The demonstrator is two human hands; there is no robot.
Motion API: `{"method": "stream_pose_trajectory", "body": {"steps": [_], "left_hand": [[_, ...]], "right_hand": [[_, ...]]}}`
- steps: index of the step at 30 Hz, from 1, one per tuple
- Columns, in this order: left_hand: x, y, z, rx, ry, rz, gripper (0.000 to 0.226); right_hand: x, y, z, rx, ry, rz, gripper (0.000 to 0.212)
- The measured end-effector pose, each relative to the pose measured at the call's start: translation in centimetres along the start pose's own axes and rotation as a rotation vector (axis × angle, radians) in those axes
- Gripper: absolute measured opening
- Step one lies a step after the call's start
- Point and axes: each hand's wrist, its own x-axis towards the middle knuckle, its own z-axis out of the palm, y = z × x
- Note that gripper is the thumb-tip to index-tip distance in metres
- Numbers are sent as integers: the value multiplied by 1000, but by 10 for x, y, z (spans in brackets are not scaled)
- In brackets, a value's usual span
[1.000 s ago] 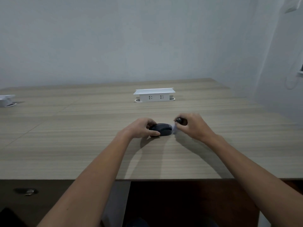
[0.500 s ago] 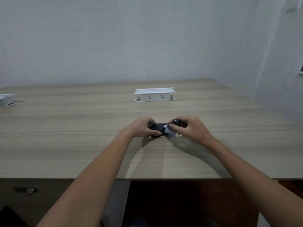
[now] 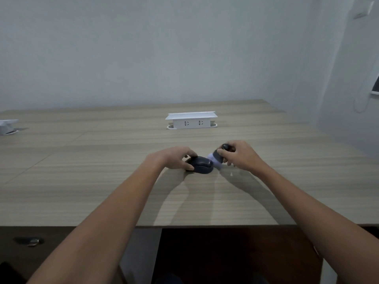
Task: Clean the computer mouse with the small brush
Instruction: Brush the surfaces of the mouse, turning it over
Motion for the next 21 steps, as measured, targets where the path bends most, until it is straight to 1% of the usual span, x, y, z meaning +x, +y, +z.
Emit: {"method": "stream_pose_trajectory", "body": {"steps": [2,5,6,9,10,11,14,15,16,18,19,20,21], "left_hand": [[0,1,0,19,15,10,55],[0,3,5,8,49,24,55],[0,3,8,3,59,27,56],[2,3,12,4,89,32,58],[2,4,12,8,98,34,57],[2,5,12,11,103,39,56],[1,6,11,13,106,40,52],[1,7,11,17,103,35,53],[1,6,11,22,101,29,54],[2,5,10,32,100,22,55],[2,6,9,37,100,19,55],[2,6,9,41,101,15,56],[2,7,9,42,99,13,56]], "right_hand": [[-2,-2,0,41,16,5,13],[-9,-6,-5,151,125,-10,10],[-13,-6,-5,182,114,-32,10],[-26,-1,2,196,-66,-98,8],[-28,3,5,179,-78,-99,6],[-28,7,6,166,-40,-84,5],[-24,14,2,83,179,-65,8],[-24,14,1,102,205,-79,10],[-24,12,0,137,184,-103,10],[-25,9,2,161,46,-159,9],[-26,9,5,128,-13,-181,8],[-25,10,7,79,-25,-194,7],[-22,13,8,35,8,-190,6]]}}
